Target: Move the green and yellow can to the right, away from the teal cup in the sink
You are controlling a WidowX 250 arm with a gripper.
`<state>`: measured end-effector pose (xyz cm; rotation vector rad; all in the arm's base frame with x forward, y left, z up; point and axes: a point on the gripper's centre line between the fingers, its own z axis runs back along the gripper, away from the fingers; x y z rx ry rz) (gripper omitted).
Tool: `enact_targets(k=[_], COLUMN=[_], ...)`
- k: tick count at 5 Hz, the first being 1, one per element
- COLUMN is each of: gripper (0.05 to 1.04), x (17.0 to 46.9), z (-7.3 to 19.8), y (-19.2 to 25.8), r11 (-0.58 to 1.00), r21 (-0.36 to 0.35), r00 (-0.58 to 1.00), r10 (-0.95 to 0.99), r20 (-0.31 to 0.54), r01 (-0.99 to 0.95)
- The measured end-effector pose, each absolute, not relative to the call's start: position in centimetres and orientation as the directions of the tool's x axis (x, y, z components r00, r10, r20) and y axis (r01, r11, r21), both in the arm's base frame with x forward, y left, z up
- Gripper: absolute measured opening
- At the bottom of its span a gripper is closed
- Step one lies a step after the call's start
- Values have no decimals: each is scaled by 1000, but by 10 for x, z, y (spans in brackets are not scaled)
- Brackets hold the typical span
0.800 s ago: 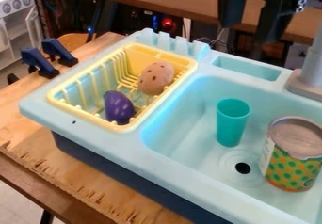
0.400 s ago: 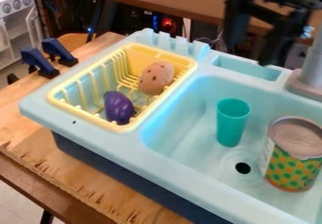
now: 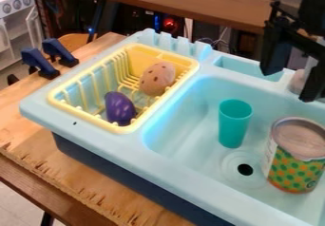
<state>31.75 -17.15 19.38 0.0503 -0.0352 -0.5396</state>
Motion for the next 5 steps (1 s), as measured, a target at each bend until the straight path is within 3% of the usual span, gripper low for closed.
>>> enact_targets(k=[2, 4, 5], gripper=[1003, 1003, 1003], x=[321, 333, 333], z=[166, 134, 134], y=[-177, -186, -198], r11=[866, 876, 863], r21=[43, 56, 56], r00=[866, 878, 865], r10=[-500, -478, -501], r20=[29, -35, -32], r01=[499, 479, 502])
